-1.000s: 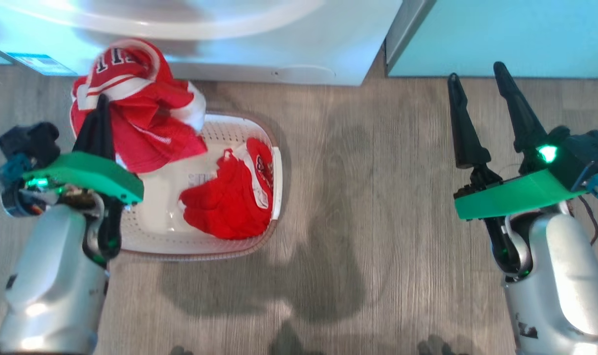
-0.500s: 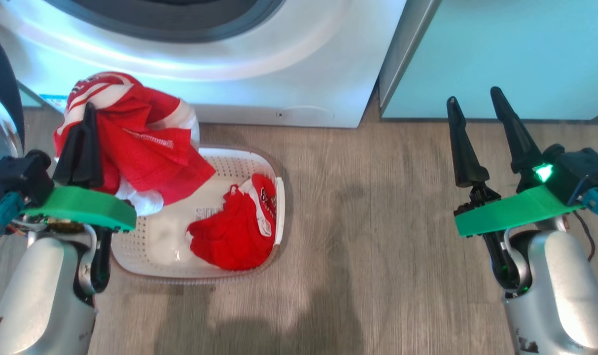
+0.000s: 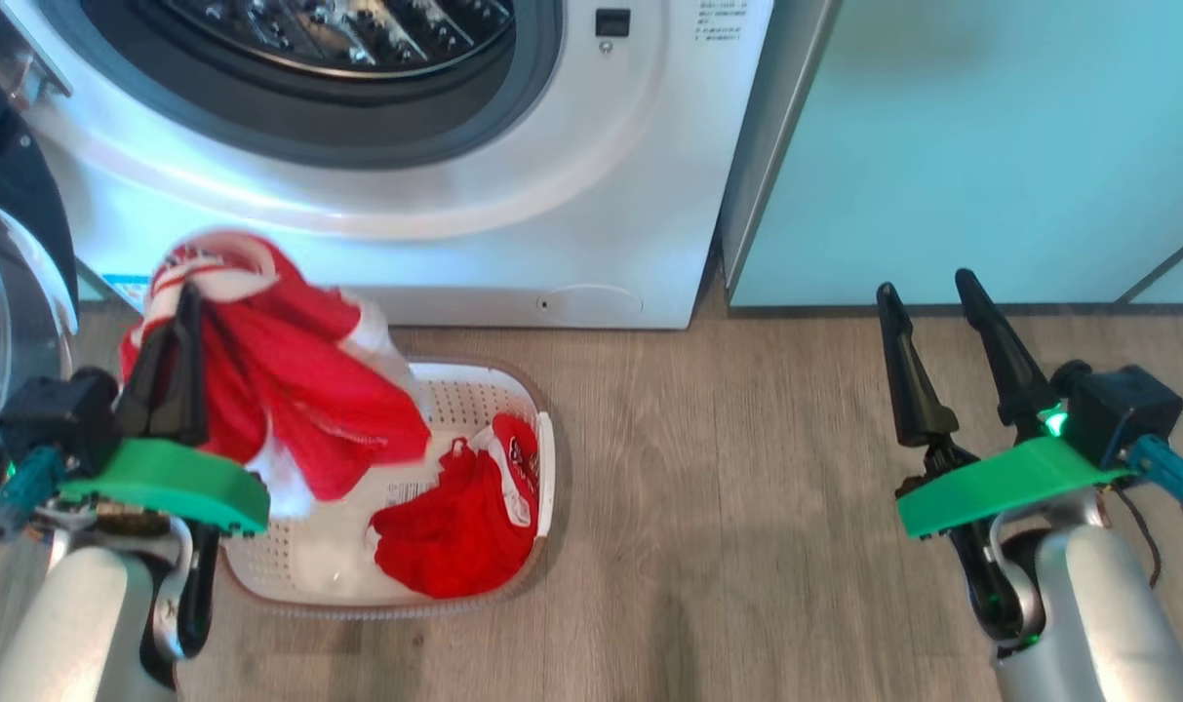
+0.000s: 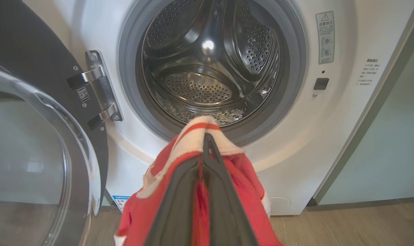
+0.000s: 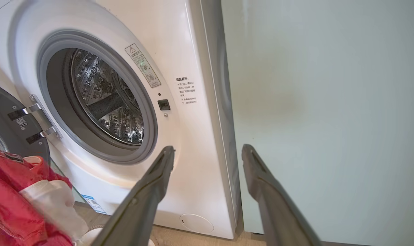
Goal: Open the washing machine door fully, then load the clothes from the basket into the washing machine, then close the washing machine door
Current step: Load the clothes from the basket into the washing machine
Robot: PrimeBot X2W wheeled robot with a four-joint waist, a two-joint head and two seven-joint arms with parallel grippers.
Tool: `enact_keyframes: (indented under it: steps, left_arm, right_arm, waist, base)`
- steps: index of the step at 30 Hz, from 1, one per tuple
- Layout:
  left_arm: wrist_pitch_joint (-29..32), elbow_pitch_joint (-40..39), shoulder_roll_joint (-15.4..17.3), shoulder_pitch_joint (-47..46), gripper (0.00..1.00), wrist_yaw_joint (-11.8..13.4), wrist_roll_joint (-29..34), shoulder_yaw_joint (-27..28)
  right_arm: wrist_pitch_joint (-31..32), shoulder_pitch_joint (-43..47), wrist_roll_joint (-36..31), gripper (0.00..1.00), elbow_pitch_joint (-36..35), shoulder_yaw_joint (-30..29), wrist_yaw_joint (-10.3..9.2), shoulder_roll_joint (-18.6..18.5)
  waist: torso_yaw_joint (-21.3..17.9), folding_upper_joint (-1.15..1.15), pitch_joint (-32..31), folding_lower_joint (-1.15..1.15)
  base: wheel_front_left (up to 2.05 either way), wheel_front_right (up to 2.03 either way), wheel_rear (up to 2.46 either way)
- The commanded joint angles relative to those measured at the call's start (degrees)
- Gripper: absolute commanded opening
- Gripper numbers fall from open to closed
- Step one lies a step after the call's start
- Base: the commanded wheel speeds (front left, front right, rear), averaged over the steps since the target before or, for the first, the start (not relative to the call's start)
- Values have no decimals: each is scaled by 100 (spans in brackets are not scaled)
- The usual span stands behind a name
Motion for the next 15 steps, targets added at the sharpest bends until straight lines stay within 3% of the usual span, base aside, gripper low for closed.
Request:
enact_keyframes:
  steps: [1, 15]
  left_arm:
    - [6, -235, 243, -138, 0, 46, 61, 223]
    - [250, -532, 361, 383, 0, 230, 76, 184]
  right_arm:
    - [-49, -1, 33, 100, -167, 100, 0, 37]
    - [17, 345, 142, 100, -177, 73, 0, 37]
  waist:
    - [-23, 0, -96, 1]
    - [-76, 0, -483, 1]
  base:
    - [0, 0, 0]
    - [0, 0, 0]
